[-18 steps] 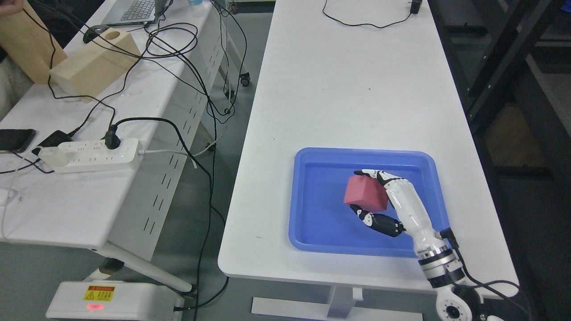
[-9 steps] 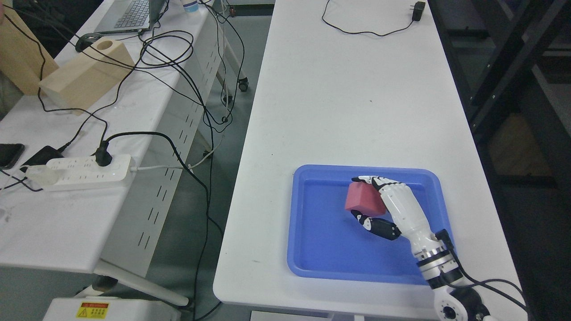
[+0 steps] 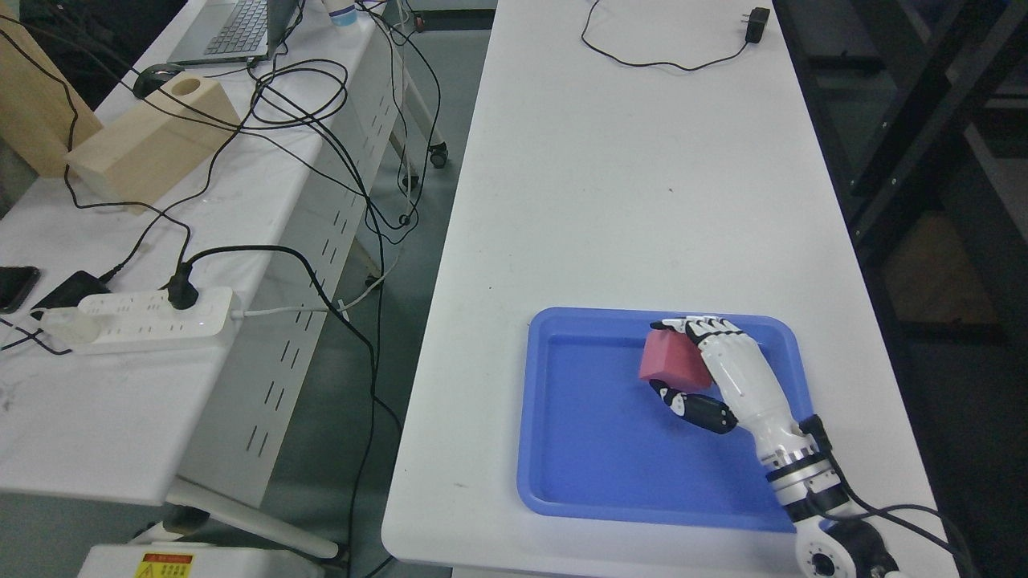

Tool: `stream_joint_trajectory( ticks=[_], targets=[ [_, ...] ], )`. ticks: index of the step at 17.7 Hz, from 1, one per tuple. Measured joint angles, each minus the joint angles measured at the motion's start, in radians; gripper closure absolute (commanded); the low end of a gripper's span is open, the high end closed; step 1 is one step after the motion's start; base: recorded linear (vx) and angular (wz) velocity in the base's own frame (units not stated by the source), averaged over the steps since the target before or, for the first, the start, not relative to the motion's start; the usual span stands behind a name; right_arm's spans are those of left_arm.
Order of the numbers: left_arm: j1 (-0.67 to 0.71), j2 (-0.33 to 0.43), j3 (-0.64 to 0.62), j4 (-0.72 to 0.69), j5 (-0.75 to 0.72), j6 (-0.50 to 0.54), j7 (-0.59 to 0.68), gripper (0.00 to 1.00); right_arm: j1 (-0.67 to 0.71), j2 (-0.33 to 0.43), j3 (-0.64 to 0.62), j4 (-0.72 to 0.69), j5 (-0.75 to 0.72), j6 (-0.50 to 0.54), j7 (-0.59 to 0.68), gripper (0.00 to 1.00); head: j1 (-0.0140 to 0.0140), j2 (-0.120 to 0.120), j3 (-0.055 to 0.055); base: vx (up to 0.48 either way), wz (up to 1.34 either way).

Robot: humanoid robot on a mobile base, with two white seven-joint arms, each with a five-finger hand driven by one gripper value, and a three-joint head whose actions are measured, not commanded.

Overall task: Pick pink block from left shelf to tray
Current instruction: 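Open the right hand to release the pink cube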

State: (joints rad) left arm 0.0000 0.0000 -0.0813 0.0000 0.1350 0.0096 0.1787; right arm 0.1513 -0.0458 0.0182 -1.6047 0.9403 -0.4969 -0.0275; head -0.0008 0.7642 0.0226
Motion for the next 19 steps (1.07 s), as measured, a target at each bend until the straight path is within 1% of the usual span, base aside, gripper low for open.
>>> stream_joint_trajectory(
  ticks=[7, 9, 14, 17, 19],
  targets=[
    [0.0, 0.0, 0.0, 0.0, 0.0, 0.0, 0.0, 0.0, 0.007, -0.013, -0.009, 0.002, -0.07, 0.004, 0.023, 0.18, 0.0, 0.0, 0.0, 0.0, 0.0],
    [0.0, 0.0, 0.0, 0.0, 0.0, 0.0, 0.0, 0.0, 0.008, -0.02, -0.011, 0.002, -0.128, 0.024, 0.072, 0.16, 0.0, 0.0, 0.0, 0.0, 0.0],
    [0.0, 0.0, 0.0, 0.0, 0.0, 0.0, 0.0, 0.0, -0.008, -0.036, -0.042, 0.002, -0.263, 0.149, 0.207, 0.14, 0.0, 0.0, 0.0, 0.0, 0.0],
    [0.0, 0.0, 0.0, 0.0, 0.0, 0.0, 0.0, 0.0, -0.02, -0.047, -0.072, 0.002, -0.346, 0.231, 0.287, 0.05, 0.0, 0.0, 0.0, 0.0, 0.0],
    [0.0, 0.0, 0.0, 0.0, 0.0, 0.0, 0.0, 0.0, -0.026, -0.054, -0.096, 0.002, -0.413, 0.275, 0.348, 0.03, 0.0, 0.0, 0.0, 0.0, 0.0]
  ],
)
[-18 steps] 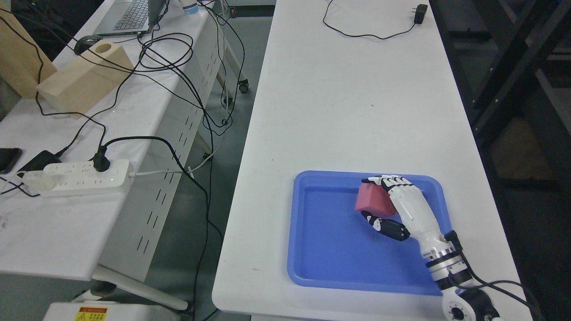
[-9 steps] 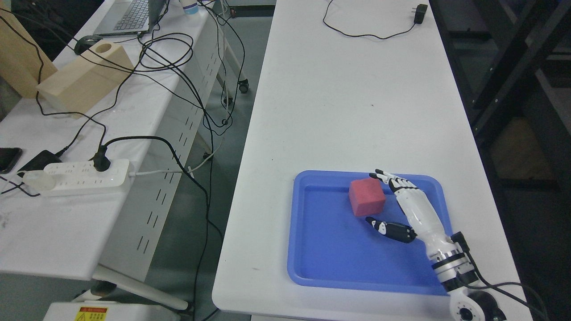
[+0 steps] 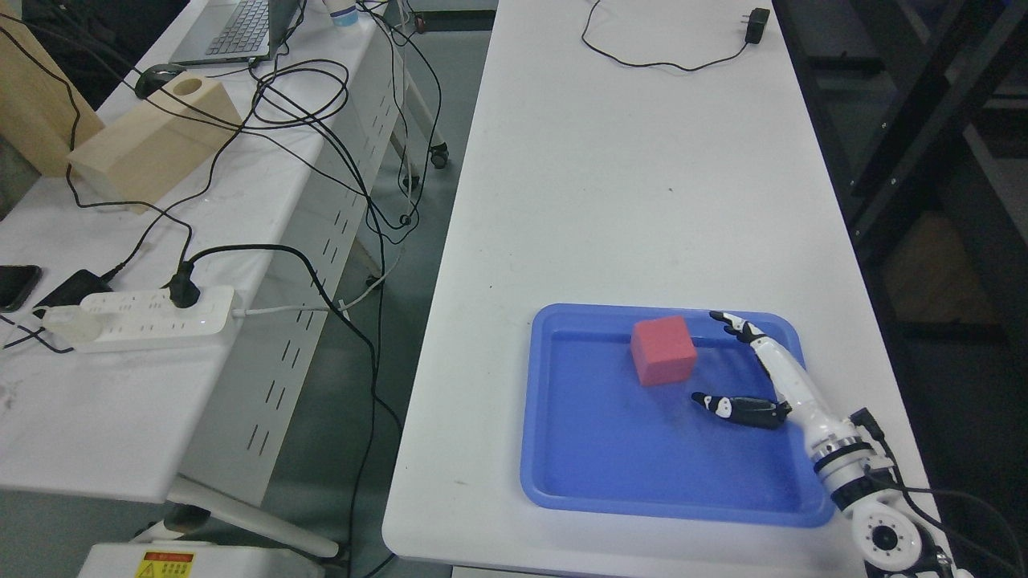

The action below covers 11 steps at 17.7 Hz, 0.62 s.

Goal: Pick pink block from left shelf to tray

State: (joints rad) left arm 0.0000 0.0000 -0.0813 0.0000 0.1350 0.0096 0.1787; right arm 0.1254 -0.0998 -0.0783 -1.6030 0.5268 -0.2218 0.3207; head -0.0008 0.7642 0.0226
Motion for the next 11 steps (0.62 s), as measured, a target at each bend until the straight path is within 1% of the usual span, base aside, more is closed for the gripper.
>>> stream_joint_trajectory(
  ticks=[4, 5, 11],
  targets=[
    [0.0, 0.0, 0.0, 0.0, 0.0, 0.0, 0.0, 0.0, -0.001, -0.009, -0.032, -0.001, -0.106, 0.017, 0.09, 0.02, 0.0, 0.0, 0.0, -0.017, 0.01],
    [0.0, 0.0, 0.0, 0.0, 0.0, 0.0, 0.0, 0.0, 0.0, -0.011, -0.038, -0.002, -0.134, -0.011, 0.115, 0.02, 0.0, 0.0, 0.0, -0.043, -0.01],
    [0.0, 0.0, 0.0, 0.0, 0.0, 0.0, 0.0, 0.0, 0.008, -0.016, -0.072, -0.007, -0.302, -0.177, 0.131, 0.02, 0.0, 0.0, 0.0, -0.067, -0.01]
  ],
)
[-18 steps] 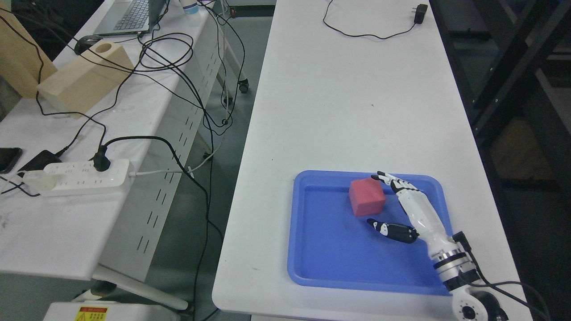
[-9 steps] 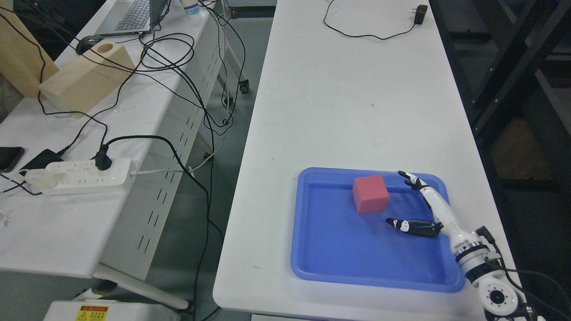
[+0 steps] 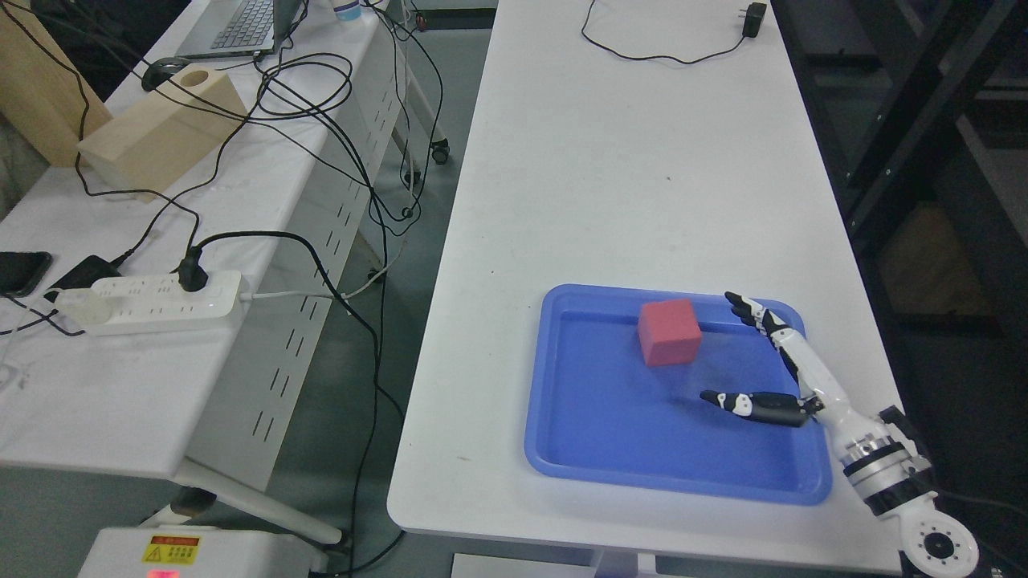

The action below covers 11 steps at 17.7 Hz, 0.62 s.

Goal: Pick pink block from left shelf to tray

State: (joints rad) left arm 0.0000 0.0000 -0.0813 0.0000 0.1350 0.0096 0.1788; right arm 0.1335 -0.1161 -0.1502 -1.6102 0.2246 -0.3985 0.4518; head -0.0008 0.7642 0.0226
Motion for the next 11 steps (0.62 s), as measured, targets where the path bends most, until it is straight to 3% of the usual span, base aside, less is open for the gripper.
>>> stream_joint_trajectory(
  ticks=[5, 11],
  targets=[
    [0.0, 0.0, 0.0, 0.0, 0.0, 0.0, 0.0, 0.0, 0.004, 0.001, -0.016, -0.003, -0.143, -0.052, -0.038, 0.02, 0.0, 0.0, 0.0, -0.099, -0.02],
    [0.0, 0.0, 0.0, 0.0, 0.0, 0.0, 0.0, 0.0, 0.017, -0.006, -0.027, -0.004, -0.301, -0.027, -0.055, 0.02, 0.0, 0.0, 0.0, -0.133, -0.02]
  ],
)
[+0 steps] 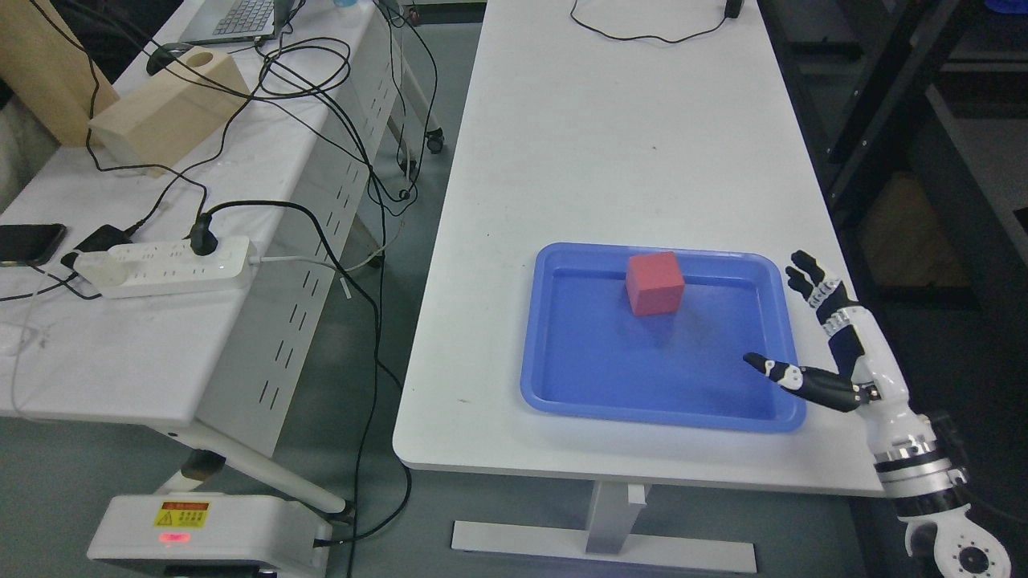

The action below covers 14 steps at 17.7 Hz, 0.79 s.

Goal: Pick pink block from left shelf to tray

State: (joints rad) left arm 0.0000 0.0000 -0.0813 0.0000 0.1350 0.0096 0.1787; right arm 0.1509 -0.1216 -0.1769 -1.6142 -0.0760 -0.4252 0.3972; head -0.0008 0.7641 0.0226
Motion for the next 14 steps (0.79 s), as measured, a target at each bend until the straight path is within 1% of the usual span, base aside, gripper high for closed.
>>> stream_joint_trajectory(
  ticks=[2, 5, 9, 14],
  targets=[
    [0.0, 0.0, 0.0, 0.0, 0.0, 0.0, 0.0, 0.0, 0.005, -0.007, -0.005, 0.0, -0.033, 0.029, -0.003, 0.02, 0.0, 0.0, 0.0, -0.163, -0.05],
    [0.0, 0.0, 0.0, 0.0, 0.0, 0.0, 0.0, 0.0, 0.008, -0.014, -0.022, 0.0, -0.037, 0.057, -0.033, 0.03, 0.0, 0.0, 0.0, -0.136, -0.04],
    [0.0, 0.0, 0.0, 0.0, 0.0, 0.0, 0.0, 0.0, 0.021, -0.03, -0.041, 0.0, 0.025, 0.067, -0.068, 0.03, 0.0, 0.0, 0.0, -0.141, 0.05],
    [0.0, 0.0, 0.0, 0.0, 0.0, 0.0, 0.0, 0.0, 0.05, -0.055, -0.042, 0.002, 0.081, 0.07, -0.068, 0.02, 0.0, 0.0, 0.0, -0.162, 0.11]
  ],
)
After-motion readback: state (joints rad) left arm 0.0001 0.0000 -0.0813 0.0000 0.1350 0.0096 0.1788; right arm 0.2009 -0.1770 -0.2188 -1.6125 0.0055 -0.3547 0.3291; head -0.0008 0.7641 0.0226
